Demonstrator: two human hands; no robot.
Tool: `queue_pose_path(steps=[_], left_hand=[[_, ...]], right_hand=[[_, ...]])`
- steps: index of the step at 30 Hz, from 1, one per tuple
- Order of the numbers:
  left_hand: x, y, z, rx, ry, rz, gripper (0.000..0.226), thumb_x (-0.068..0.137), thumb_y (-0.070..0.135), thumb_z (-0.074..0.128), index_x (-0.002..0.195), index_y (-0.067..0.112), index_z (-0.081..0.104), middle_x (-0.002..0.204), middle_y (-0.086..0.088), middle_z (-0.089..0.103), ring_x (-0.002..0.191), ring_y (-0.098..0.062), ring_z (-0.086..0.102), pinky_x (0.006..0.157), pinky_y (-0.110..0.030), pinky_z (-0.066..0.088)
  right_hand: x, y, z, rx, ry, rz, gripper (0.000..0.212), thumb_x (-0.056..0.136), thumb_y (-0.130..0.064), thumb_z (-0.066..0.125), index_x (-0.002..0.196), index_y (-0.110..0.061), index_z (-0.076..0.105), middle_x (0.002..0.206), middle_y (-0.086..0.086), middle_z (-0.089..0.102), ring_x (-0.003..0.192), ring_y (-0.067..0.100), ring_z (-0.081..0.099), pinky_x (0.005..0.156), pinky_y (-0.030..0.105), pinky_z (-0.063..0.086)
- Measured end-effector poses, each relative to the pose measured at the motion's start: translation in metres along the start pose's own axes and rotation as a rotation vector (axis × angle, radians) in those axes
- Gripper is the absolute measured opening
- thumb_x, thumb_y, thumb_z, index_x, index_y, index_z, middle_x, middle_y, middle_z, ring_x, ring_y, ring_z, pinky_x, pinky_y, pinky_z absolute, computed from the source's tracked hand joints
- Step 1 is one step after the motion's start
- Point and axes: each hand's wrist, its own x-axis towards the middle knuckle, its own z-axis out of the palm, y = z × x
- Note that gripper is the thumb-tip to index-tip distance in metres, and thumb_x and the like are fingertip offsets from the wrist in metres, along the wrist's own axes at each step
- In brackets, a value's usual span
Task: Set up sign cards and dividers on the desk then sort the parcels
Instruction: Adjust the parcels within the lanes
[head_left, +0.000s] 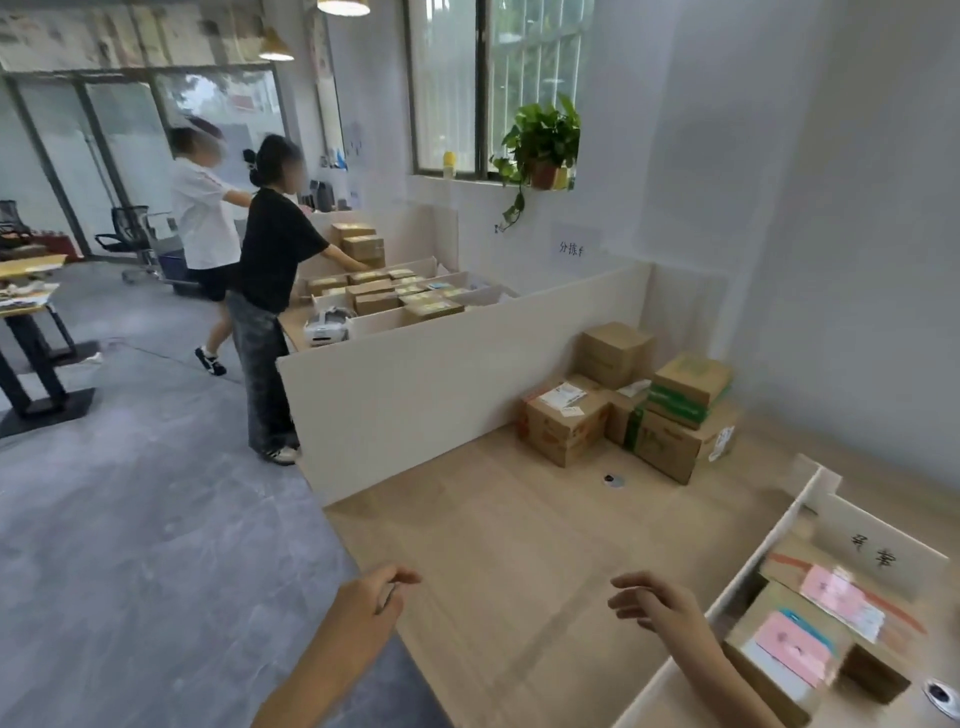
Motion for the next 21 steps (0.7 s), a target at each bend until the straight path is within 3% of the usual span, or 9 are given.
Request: queue_pose_path(steps=[3,6,8,11,14,16,18,21], left_hand=[[0.075,-0.017,0.009,0.006,-0.1,0.012,0.046,0.091,0.004,0.049,0.081,0.046,0.065,0.089,0.024,0.067,0.087,0.011,0.058,0.078,-0.003,0.042],[0.166,-0.035,0.022,0.022,-0.137,0.042,0.064,0.087,0.007,0.051,0.079,0.07,0.054,0.078,0.038,0.063,0.08,0.018,0.057,0.072,0.0,0.038],[0.229,-0.042,0.036,0.027,-0.187,0.044,0.047,0.087,0.013,0.049,0.078,0.057,0.063,0.077,0.027,0.066,0.082,0.008,0.06,0.069,-0.001,0.038],[0.323,-0.038,0.054,-0.026,-0.262,0.058,0.037,0.091,0.003,0.045,0.087,0.037,0.06,0.095,0.022,0.062,0.097,0.0,0.058,0.073,0.002,0.036],[0.421,-0.04,0.074,0.0,-0.309,0.106,0.036,0.091,0.006,0.046,0.089,0.041,0.056,0.101,0.016,0.064,0.093,0.004,0.057,0.076,-0.006,0.041],[0.477,-0.044,0.09,-0.001,-0.349,0.099,0.033,0.091,0.01,0.046,0.092,0.041,0.056,0.107,0.011,0.064,0.092,-0.01,0.064,0.075,-0.022,0.049],[0.525,-0.047,0.114,-0.018,-0.362,0.072,0.028,0.092,0.01,0.045,0.103,0.033,0.057,0.112,0.004,0.064,0.091,-0.015,0.062,0.07,-0.02,0.048],[0.584,-0.044,0.154,-0.05,-0.371,0.053,0.041,0.092,0.005,0.046,0.131,0.016,0.047,0.136,-0.006,0.05,0.124,-0.017,0.048,0.097,-0.019,0.037]], right_hand=[[0.046,-0.002,0.005,-0.006,0.024,0.059,0.035,0.093,0.008,0.035,0.088,-0.01,0.065,0.065,-0.002,0.072,0.055,0.005,0.065,0.062,0.023,0.039],[0.099,-0.006,0.008,0.005,0.085,0.102,0.034,0.092,0.007,0.036,0.089,-0.009,0.065,0.069,0.0,0.073,0.061,0.009,0.066,0.065,0.025,0.04],[0.138,-0.011,0.008,0.023,0.144,0.119,0.033,0.093,0.005,0.037,0.091,-0.011,0.066,0.072,0.0,0.074,0.068,0.013,0.066,0.07,0.027,0.041],[0.2,-0.025,0.01,0.015,0.243,0.169,0.034,0.093,0.002,0.037,0.09,-0.014,0.067,0.075,0.001,0.074,0.075,0.018,0.067,0.073,0.029,0.042],[0.265,-0.044,0.013,0.043,0.298,0.217,0.032,0.093,0.001,0.037,0.091,-0.013,0.066,0.08,0.004,0.074,0.077,0.019,0.067,0.075,0.03,0.043],[0.308,-0.051,0.018,0.061,0.33,0.252,0.033,0.093,0.0,0.036,0.092,-0.014,0.066,0.087,0.007,0.072,0.081,0.02,0.066,0.078,0.031,0.044],[0.352,-0.051,0.026,0.078,0.368,0.286,0.032,0.094,-0.003,0.037,0.091,-0.016,0.067,0.092,0.007,0.07,0.082,0.02,0.064,0.078,0.03,0.044],[0.417,-0.044,0.035,0.081,0.379,0.338,0.028,0.095,-0.006,0.039,0.107,-0.016,0.062,0.108,0.005,0.064,0.09,0.017,0.059,0.076,0.027,0.044]])
